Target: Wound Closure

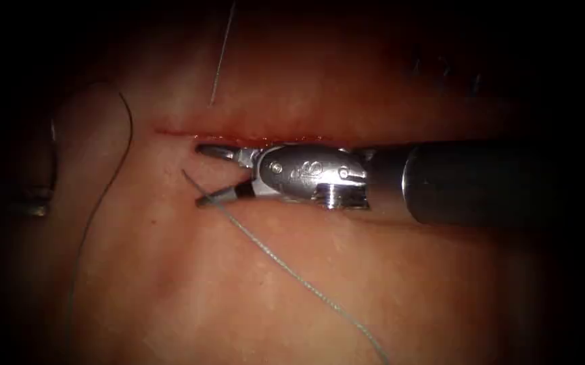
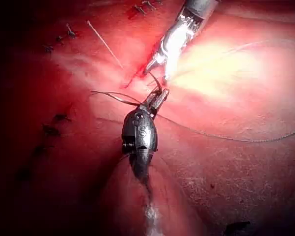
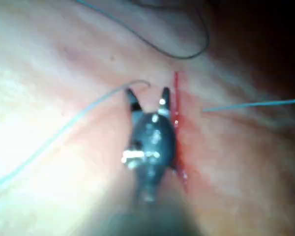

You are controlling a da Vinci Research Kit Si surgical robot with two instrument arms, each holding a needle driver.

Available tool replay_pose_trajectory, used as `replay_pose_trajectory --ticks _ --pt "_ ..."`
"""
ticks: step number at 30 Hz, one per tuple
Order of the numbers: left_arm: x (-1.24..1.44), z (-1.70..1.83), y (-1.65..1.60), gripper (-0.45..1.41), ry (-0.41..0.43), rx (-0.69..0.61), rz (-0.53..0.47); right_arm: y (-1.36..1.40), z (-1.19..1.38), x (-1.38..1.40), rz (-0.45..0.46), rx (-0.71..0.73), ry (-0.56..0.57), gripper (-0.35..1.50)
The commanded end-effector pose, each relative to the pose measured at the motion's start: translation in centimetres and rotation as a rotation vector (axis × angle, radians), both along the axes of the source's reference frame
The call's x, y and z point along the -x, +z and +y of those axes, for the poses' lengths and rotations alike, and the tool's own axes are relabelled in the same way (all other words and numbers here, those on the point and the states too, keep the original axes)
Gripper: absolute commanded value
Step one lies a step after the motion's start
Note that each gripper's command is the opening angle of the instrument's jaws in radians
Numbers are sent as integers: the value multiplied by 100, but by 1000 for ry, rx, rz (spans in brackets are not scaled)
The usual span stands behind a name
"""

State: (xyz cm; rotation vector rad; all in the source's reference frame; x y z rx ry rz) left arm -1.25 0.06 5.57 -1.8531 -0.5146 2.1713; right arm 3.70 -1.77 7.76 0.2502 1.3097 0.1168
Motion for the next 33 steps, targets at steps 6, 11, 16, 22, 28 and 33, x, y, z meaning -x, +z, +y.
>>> replay_pose_trajectory --ticks 6,11,16,22,28,33 --pt "5 1 8 -45 0 2 -1 3 0 -27 16 2 -14 93" --pt "5 1 8 -45 0 2 -1 0 -3 -34 60 2 -62 -33" --pt "5 1 8 -45 0 2 -1 -2 -3 -28 85 1 -99 -35" --pt "4 1 8 -45 1 3 -1 -8 -8 -15 88 4 -99 -35" --pt "4 0 8 -45 1 3 -2 -21 -25 23 76 18 -87 -35" --pt "4 1 8 -45 1 3 -1 -31 -38 62 61 37 -69 -35"
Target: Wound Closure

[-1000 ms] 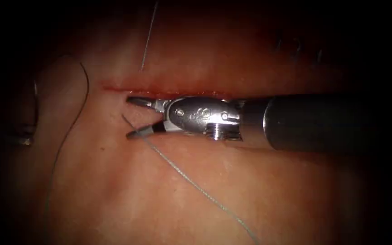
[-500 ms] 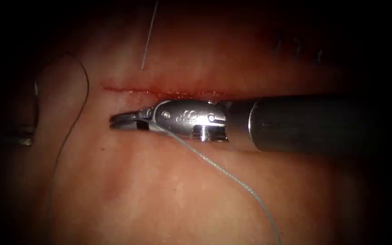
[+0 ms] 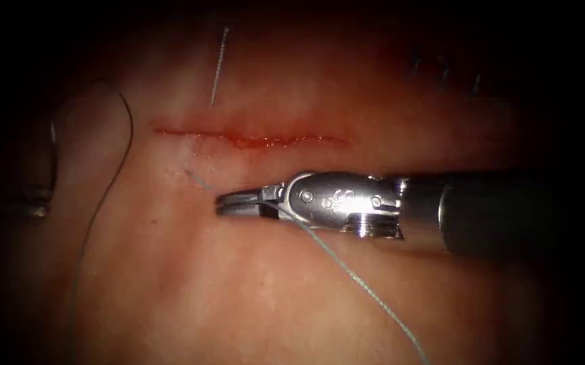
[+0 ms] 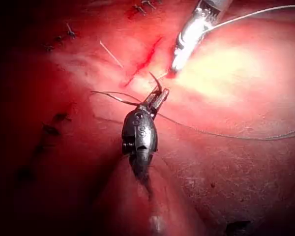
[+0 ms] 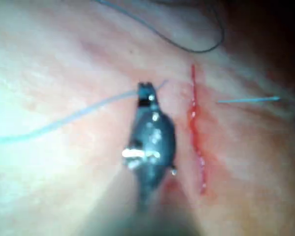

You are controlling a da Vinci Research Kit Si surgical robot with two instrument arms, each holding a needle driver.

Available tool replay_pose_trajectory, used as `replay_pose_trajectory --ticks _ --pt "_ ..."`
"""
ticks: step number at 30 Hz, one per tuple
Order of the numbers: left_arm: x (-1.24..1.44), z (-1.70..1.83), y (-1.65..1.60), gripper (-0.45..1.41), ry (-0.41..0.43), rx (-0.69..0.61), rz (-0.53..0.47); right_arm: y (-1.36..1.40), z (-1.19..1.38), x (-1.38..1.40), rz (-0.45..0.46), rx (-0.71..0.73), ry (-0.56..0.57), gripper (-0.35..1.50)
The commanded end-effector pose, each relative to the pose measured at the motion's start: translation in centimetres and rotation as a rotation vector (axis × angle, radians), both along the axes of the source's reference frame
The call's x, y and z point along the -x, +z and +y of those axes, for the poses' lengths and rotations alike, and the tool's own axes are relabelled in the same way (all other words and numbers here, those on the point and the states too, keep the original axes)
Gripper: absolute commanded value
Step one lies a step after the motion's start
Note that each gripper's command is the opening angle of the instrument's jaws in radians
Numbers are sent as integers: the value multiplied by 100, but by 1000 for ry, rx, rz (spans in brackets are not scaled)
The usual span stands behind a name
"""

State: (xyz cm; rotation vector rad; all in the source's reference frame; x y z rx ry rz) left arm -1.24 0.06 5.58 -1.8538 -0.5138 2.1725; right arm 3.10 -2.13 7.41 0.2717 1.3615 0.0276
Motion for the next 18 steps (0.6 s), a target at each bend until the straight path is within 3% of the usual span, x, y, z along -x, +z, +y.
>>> replay_pose_trajectory --ticks 1,6,15,16,17,18 --pt "5 1 7 -45 0 1 -1 2 -4 8 -5 5 7 -35" --pt "5 1 7 -45 0 2 -1 -1 -19 36 -15 6 17 -35" --pt "5 1 7 -45 0 2 -1 4 -23 24 -20 0 24 -32" --pt "5 1 7 -45 0 2 -1 4 -23 20 -39 -2 60 71" --pt "5 1 7 -45 0 2 -1 4 -23 20 -39 -2 60 71" --pt "5 1 7 -45 0 2 -1 5 -21 19 -51 0 102 121"
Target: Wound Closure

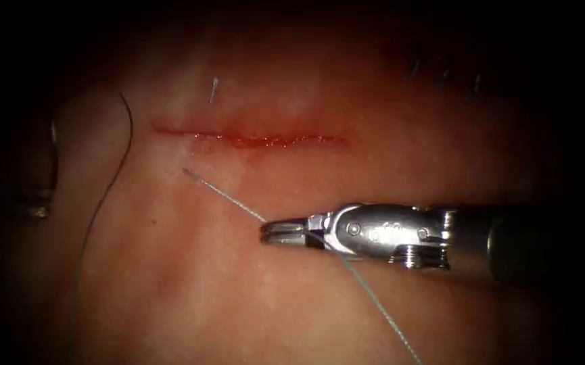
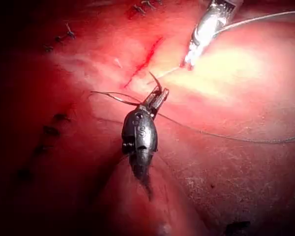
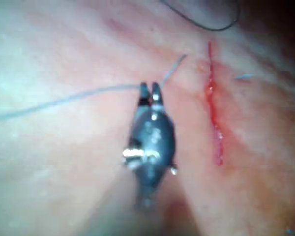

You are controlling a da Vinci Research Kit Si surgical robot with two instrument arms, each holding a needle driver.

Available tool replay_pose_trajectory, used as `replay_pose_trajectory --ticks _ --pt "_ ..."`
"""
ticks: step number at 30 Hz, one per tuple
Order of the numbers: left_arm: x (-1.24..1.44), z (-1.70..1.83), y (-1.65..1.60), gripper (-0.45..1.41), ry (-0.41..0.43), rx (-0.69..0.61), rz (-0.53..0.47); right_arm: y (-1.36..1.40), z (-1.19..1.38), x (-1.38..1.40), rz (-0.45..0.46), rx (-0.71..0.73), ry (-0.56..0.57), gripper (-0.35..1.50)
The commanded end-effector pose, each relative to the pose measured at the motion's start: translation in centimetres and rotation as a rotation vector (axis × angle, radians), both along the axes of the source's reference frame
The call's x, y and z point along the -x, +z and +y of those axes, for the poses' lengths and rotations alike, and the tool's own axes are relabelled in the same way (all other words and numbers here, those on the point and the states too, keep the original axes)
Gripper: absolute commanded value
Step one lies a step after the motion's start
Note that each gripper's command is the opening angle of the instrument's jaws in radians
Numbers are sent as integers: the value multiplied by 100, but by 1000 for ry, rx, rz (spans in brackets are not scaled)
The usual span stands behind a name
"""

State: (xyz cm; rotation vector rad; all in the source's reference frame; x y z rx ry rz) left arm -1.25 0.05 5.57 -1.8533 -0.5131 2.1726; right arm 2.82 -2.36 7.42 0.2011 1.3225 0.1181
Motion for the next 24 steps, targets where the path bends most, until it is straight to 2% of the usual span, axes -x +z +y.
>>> replay_pose_trajectory --ticks 1,4,6,7,8,11,12,14,16,19,24 --pt "4 1 7 -45 0 1 -1 5 3 -8 1 0 13 128" --pt "4 1 7 -45 0 1 -1 8 12 4 -16 -5 38 128" --pt "4 1 7 -45 0 1 -1 10 44 31 -83 -15 48 128" --pt "4 1 7 -45 0 1 -1 10 44 31 -83 -15 48 128" --pt "4 1 7 -45 0 2 -1 10 58 40 -105 -25 60 128" --pt "5 0 7 -45 -1 2 -1 13 80 43 -121 -31 93 125" --pt "5 0 8 -45 -1 2 0 17 90 40 -109 -99 132 118" --pt "5 0 8 -45 -1 3 0 22 96 35 -106 -141 152 116" --pt "5 0 8 -45 -1 3 0 30 106 25 -107 -242 185 113" --pt "5 0 8 -45 -1 3 -1 48 127 -7 -97 -393 212 101" --pt "5 0 8 -45 -3 3 2 69 141 -32 -93 -496 237 89"
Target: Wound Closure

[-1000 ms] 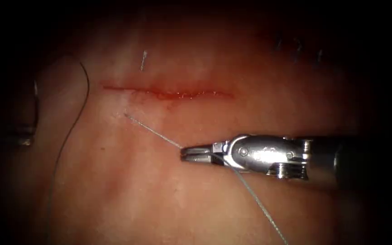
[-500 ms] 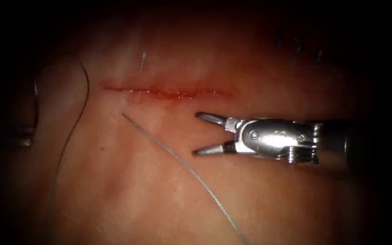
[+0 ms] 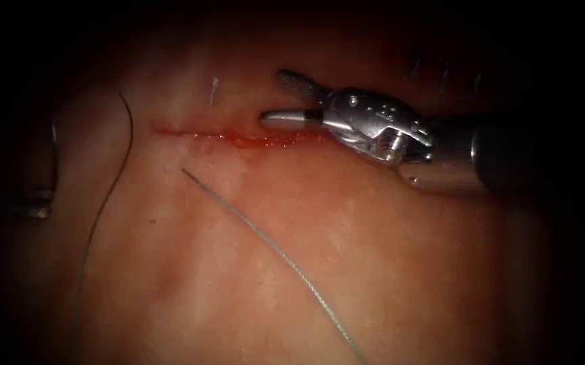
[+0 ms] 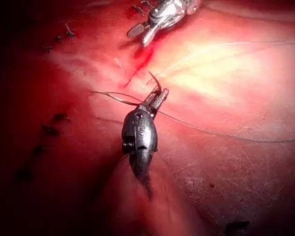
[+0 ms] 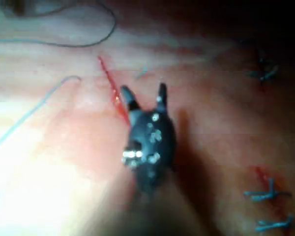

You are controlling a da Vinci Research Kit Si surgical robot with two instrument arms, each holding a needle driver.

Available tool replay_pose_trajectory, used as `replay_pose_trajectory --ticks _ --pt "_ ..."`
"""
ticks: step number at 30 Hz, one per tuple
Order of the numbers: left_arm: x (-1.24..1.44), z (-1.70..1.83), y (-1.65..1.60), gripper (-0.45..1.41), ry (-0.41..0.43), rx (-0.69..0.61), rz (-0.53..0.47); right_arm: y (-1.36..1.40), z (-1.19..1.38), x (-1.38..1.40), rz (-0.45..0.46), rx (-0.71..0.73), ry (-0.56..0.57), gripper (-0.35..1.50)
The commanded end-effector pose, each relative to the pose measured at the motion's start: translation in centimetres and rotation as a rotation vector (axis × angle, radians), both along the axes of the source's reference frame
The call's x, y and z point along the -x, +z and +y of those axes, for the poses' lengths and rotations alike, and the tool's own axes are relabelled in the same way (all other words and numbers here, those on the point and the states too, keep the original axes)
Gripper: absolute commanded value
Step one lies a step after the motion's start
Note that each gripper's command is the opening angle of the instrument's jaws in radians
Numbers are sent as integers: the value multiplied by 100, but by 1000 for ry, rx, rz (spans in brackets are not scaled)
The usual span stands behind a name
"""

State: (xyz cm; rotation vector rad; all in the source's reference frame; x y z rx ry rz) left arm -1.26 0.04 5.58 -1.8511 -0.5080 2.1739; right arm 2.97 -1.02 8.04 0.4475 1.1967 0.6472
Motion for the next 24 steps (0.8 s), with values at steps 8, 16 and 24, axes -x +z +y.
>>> replay_pose_trajectory --ticks 8,16,24 --pt "4 1 7 -45 0 2 -1 55 13 -53 31 -179 30 84" --pt "3 1 7 -45 3 2 -3 69 8 -63 47 -217 8 83" --pt "3 1 8 -45 3 2 -3 57 5 -76 65 -229 -15 71"
